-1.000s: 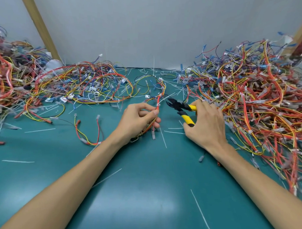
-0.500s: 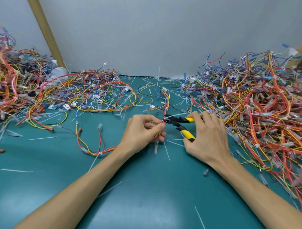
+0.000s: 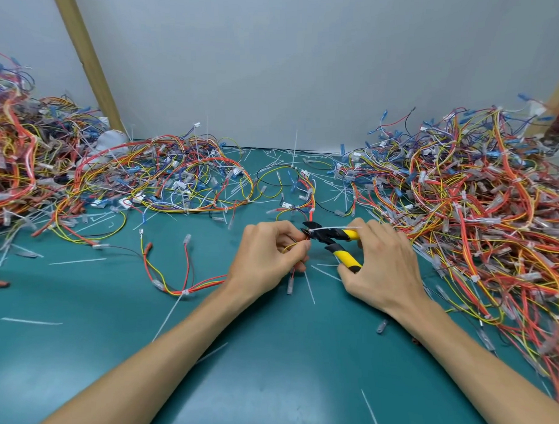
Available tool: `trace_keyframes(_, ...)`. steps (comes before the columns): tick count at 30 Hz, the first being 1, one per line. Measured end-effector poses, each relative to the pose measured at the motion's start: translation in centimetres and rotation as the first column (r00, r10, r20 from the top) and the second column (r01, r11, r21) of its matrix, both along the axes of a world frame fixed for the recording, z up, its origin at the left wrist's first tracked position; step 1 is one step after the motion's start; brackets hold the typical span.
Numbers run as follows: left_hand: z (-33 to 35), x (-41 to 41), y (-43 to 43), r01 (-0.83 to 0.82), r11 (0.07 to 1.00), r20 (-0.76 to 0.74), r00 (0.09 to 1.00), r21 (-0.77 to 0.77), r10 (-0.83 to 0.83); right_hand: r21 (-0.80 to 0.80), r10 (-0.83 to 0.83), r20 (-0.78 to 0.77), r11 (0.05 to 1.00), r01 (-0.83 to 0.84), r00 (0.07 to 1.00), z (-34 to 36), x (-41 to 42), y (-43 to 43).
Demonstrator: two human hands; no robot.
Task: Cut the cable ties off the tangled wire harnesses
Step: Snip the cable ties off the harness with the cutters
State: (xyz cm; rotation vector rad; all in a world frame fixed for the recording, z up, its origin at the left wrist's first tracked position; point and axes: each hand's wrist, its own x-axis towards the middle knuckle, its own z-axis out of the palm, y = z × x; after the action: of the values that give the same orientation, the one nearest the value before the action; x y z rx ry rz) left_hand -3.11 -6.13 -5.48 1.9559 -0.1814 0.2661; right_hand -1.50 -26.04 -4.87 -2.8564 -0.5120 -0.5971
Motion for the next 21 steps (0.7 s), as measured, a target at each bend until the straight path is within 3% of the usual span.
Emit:
trace_keyframes(13,0.10,-0.33,-0.22,-0.019,0.996,0.092,0.996,0.091,0.011,0.024,0.068,0.005,0.997,-0.068,0.998,0.13,-0.18,-0.14)
trace_keyframes(21,-0.30,-0.55,-0.30,-0.058,0.981,0.120,0.992,0.186,0.036,-0.019,-0.001,-0.003,1.000,0.001,1.000,0.03,-0.05,-0.06)
